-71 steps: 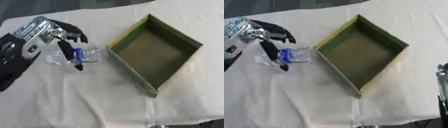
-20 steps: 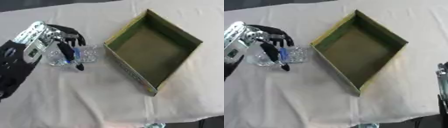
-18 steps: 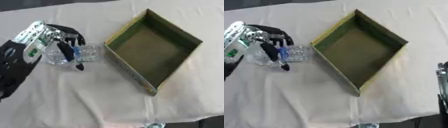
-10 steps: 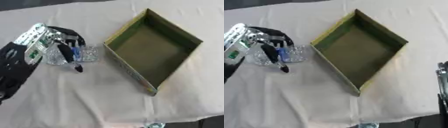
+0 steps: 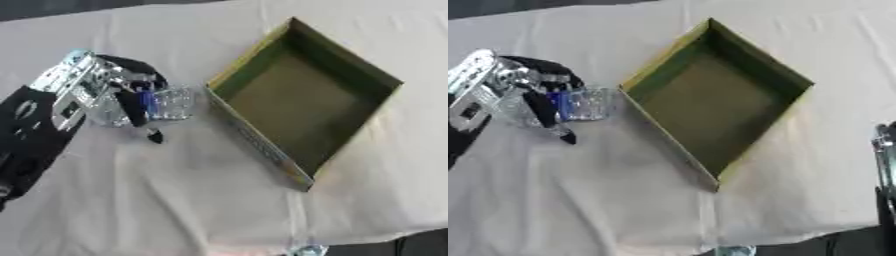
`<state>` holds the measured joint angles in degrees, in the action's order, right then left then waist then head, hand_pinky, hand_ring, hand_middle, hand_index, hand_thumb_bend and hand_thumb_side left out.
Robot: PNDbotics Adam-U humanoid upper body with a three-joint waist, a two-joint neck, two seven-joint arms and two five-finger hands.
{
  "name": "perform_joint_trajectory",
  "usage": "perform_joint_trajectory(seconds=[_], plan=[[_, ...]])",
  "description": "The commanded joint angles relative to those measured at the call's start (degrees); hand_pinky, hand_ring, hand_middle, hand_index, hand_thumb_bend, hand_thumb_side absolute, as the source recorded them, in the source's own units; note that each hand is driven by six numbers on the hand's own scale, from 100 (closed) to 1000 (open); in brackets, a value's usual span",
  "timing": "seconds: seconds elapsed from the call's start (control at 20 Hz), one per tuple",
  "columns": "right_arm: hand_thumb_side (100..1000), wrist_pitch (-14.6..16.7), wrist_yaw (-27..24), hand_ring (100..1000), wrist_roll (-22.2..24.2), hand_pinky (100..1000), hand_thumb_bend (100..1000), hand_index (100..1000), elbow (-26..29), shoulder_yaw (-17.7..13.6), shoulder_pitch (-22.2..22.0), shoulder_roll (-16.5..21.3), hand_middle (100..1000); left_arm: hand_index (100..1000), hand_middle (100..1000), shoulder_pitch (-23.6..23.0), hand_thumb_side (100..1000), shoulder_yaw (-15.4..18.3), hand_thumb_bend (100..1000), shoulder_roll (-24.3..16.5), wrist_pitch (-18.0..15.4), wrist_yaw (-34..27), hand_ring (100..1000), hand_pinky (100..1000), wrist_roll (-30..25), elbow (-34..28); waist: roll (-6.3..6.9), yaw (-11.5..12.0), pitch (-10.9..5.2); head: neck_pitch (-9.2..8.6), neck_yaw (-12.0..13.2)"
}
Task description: Pick up objects on the table and place them in the box.
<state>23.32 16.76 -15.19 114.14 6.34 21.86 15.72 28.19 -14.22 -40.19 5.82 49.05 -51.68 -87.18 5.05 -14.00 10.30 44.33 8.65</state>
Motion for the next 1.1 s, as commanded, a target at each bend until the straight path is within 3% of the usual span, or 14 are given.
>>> perform_joint_trajectory(seconds=[0.05, 0.1, 0.25, 0.3, 0.35, 0.8, 0.85, 1.1], plan=[[1000, 0.28, -0.22, 750, 0.05, 677, 100, 842, 0.45, -0.17, 0.77, 0.98, 748, 657, 587, 0.36, 245, 1.72, 148, -0.7, 1.55, 2.86, 518, 447, 1.87, -2.03, -0.47, 0.06, -0.55, -0.22, 0.5], [1000, 0.28, -0.23, 750, 0.06, 676, 100, 842, 0.45, -0.17, 0.78, 0.97, 748, 621, 548, 0.23, 213, 1.77, 100, -0.66, 2.08, 3.7, 482, 400, 3.26, -2.47, -0.48, 0.06, -0.5, -0.22, 0.51], [1000, 0.27, -0.21, 750, 0.06, 676, 100, 842, 0.45, -0.2, 0.77, 0.95, 748, 480, 388, 0.05, 100, 2.08, 100, -0.63, 3.77, 6.84, 315, 162, 9.07, -3.34, -0.56, 0.05, -0.33, -0.22, 0.46], [1000, 0.26, -0.19, 750, 0.06, 676, 100, 842, 0.45, -0.21, 0.77, 0.94, 748, 472, 378, -0.04, 100, 2.1, 100, -0.56, 4.32, 7.73, 305, 148, 10.95, -3.4, -0.58, 0.03, -0.29, -0.22, 0.47], [1000, 0.26, -0.18, 750, 0.04, 676, 100, 842, 0.45, -0.22, 0.76, 0.93, 748, 416, 311, -0.05, 100, 2.2, 100, -0.53, 4.9, 8.7, 235, 100, 12.79, -3.44, -0.6, 0.01, -0.26, -0.22, 0.48], [1000, 0.17, -0.26, 749, -0.32, 676, 100, 843, 0.45, -0.53, 0.66, 0.68, 748, 323, 212, -0.45, 100, 2.79, 153, 0.16, 7.17, 11.31, 142, 100, 20.15, -2.87, -0.59, -0.24, -0.23, -0.22, 0.44], [1000, 0.13, -0.29, 750, -0.36, 676, 100, 842, 0.45, -0.56, 0.65, 0.65, 748, 281, 166, -0.39, 100, 2.98, 186, 0.09, 7.37, 11.66, 107, 100, 20.8, -3.02, -0.59, -0.24, -0.3, -0.22, 0.41], [1000, -0.26, -0.42, 749, -0.28, 675, 100, 843, 0.45, -0.58, 0.32, 0.48, 748, 263, 149, 1.08, 100, 3.46, 208, -1.76, 7.61, 12.94, 100, 100, 20.49, -4.25, -0.42, -0.05, -1.16, -0.22, 0.32]])
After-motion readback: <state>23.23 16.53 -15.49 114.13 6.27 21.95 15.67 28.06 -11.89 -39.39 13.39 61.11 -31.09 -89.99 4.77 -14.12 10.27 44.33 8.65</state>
